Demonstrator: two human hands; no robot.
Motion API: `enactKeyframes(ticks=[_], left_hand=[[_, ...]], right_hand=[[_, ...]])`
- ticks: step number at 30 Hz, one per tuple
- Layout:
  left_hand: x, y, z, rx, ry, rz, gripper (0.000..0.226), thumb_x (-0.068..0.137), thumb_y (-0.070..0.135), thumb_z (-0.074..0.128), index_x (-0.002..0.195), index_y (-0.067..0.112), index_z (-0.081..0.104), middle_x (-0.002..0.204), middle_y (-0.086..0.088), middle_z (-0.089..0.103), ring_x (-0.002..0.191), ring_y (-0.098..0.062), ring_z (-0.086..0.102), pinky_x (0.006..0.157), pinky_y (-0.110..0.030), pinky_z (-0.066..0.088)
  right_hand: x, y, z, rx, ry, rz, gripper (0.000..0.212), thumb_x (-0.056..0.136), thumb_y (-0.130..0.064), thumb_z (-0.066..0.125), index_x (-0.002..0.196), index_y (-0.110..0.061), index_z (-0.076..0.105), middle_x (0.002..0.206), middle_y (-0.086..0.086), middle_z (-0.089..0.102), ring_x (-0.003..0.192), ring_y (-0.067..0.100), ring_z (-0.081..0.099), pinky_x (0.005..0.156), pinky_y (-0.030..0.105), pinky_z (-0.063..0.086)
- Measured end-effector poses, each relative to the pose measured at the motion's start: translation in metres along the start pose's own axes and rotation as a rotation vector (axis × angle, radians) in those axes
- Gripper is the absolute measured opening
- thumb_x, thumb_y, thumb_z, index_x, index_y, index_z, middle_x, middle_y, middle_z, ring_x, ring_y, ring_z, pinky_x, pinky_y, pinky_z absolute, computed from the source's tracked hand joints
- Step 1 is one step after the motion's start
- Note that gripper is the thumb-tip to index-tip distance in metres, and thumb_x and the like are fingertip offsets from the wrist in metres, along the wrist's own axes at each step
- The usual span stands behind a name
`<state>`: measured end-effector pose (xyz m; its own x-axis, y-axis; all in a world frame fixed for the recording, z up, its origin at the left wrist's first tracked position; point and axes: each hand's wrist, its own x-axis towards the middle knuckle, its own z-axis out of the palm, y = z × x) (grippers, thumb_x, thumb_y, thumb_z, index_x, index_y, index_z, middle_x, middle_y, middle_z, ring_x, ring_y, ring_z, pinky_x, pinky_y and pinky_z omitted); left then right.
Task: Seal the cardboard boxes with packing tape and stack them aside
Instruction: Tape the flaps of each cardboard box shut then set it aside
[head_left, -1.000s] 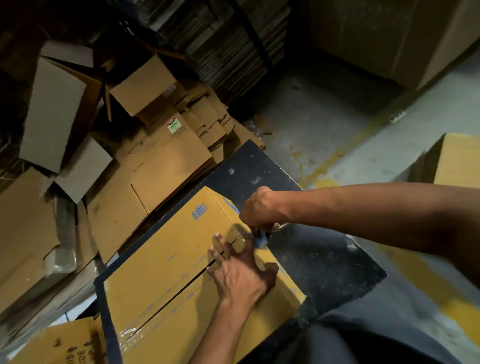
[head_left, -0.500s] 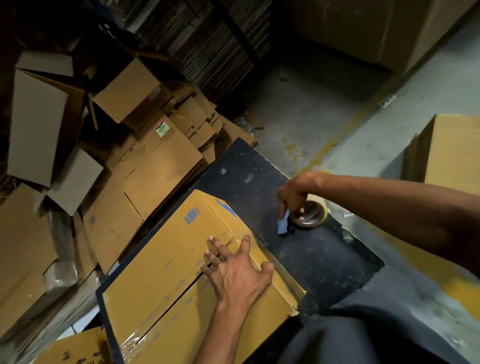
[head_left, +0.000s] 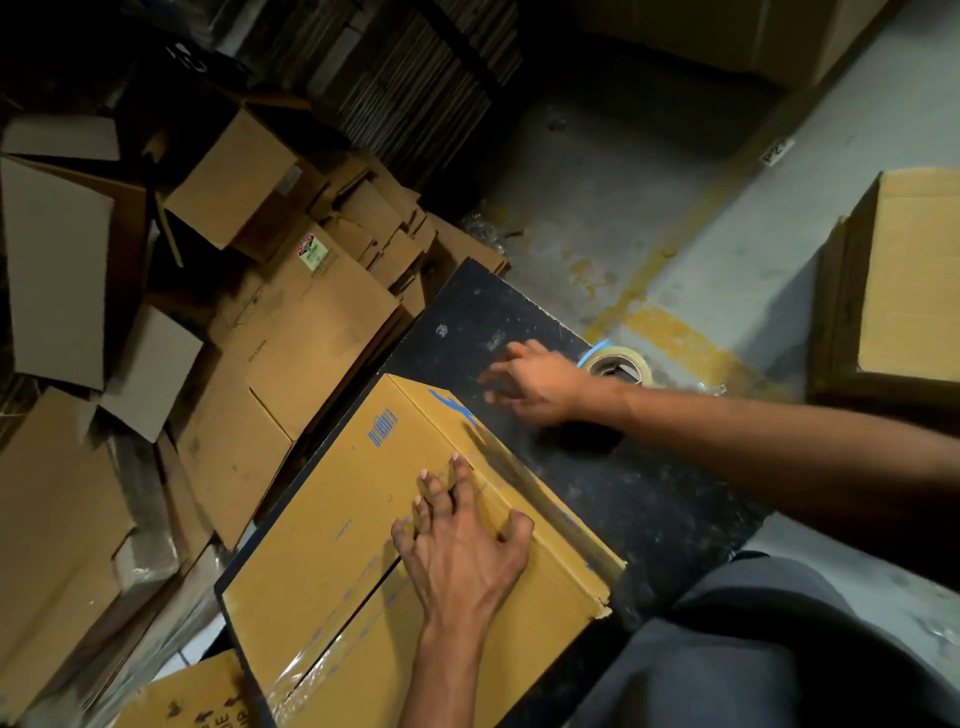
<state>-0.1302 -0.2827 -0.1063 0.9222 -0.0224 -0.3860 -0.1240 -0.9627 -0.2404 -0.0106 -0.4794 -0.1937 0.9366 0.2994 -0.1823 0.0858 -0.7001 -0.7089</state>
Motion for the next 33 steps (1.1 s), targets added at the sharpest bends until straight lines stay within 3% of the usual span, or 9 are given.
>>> enactKeyframes(ticks=[2,4,8,13,18,22,25,29,33], left_hand=[[0.001,0.0,0.0,0.003,0.001,0.0,0.099,0.076,0.07,0.014,0.166,0.029,0.01,0.171,-0.017,0.015,0.152,-0.032,0.034,0.119,-0.058,0.021],[0.003,-0.001,-0.002,-0.007,0.001,0.003,0.095,0.077,0.067,0.017,0.163,0.027,0.024,0.17,-0.017,0.02,0.151,-0.032,0.035,0.119,-0.058,0.023],[0.004,-0.005,-0.003,-0.024,-0.03,0.018,0.092,0.083,0.062,0.028,0.166,0.034,0.001,0.172,-0.014,0.013,0.153,-0.031,0.031,0.12,-0.057,0.021],[0.004,-0.005,0.001,-0.022,-0.015,0.015,0.093,0.085,0.061,0.031,0.165,0.032,-0.006,0.172,-0.017,0.012,0.153,-0.033,0.031,0.119,-0.056,0.025],[0.001,-0.004,0.003,-0.047,-0.012,0.014,0.092,0.086,0.06,0.03,0.165,0.032,-0.008,0.172,-0.017,0.009,0.154,-0.035,0.029,0.119,-0.057,0.024],[-0.001,-0.004,0.003,-0.057,-0.026,0.01,0.092,0.087,0.059,0.032,0.165,0.032,-0.009,0.172,-0.017,0.007,0.154,-0.036,0.027,0.12,-0.057,0.022],[-0.002,-0.007,0.0,-0.094,-0.041,0.028,0.091,0.087,0.058,0.032,0.165,0.033,-0.009,0.172,-0.016,0.004,0.156,-0.034,0.023,0.122,-0.057,0.019],[-0.005,-0.026,0.003,-0.32,-0.012,0.047,0.087,0.085,0.062,0.027,0.165,0.04,0.0,0.174,-0.001,0.006,0.159,-0.02,0.013,0.123,-0.059,0.013],[-0.021,-0.059,0.016,-0.609,0.081,0.063,0.079,0.092,0.065,0.032,0.164,0.039,0.015,0.173,0.008,0.014,0.158,-0.006,0.007,0.127,-0.051,0.017]], right_hand=[[0.006,-0.035,0.03,0.456,0.079,-0.006,0.058,0.103,-0.064,0.038,0.145,-0.027,0.053,0.133,0.01,0.061,0.128,0.028,0.05,0.11,0.049,0.038],[0.011,-0.06,0.072,0.645,0.062,0.062,0.067,0.098,-0.078,0.025,0.148,-0.038,0.045,0.134,0.007,0.054,0.132,0.028,0.044,0.113,0.051,0.033],[0.002,-0.047,0.116,0.816,0.066,0.257,0.044,0.107,-0.056,0.037,0.146,-0.039,0.05,0.135,0.004,0.045,0.136,0.028,0.037,0.118,0.049,0.026],[0.004,-0.019,0.128,0.657,0.086,0.232,0.04,0.111,-0.043,0.037,0.139,-0.023,0.058,0.125,0.009,0.059,0.124,0.027,0.052,0.11,0.045,0.04],[0.005,-0.033,0.119,0.746,0.164,0.286,0.05,0.106,-0.06,0.034,0.136,-0.026,0.057,0.125,0.003,0.062,0.121,0.02,0.053,0.108,0.042,0.04],[0.001,-0.021,0.127,0.475,0.154,0.271,0.03,0.104,-0.035,0.046,0.13,-0.029,0.059,0.119,0.007,0.063,0.113,0.028,0.061,0.096,0.04,0.048],[-0.008,-0.02,0.123,0.408,0.166,0.336,0.03,0.097,-0.024,0.049,0.124,-0.03,0.061,0.118,0.003,0.066,0.108,0.028,0.064,0.088,0.039,0.053],[-0.036,-0.041,0.104,0.534,0.445,0.321,0.026,0.103,-0.022,0.05,0.122,-0.032,0.064,0.112,-0.004,0.066,0.098,0.017,0.063,0.084,0.037,0.052],[-0.055,-0.088,0.076,0.418,0.672,0.076,0.021,0.106,-0.024,0.049,0.12,-0.028,0.065,0.094,-0.008,0.056,0.089,0.017,0.054,0.076,0.038,0.044]])
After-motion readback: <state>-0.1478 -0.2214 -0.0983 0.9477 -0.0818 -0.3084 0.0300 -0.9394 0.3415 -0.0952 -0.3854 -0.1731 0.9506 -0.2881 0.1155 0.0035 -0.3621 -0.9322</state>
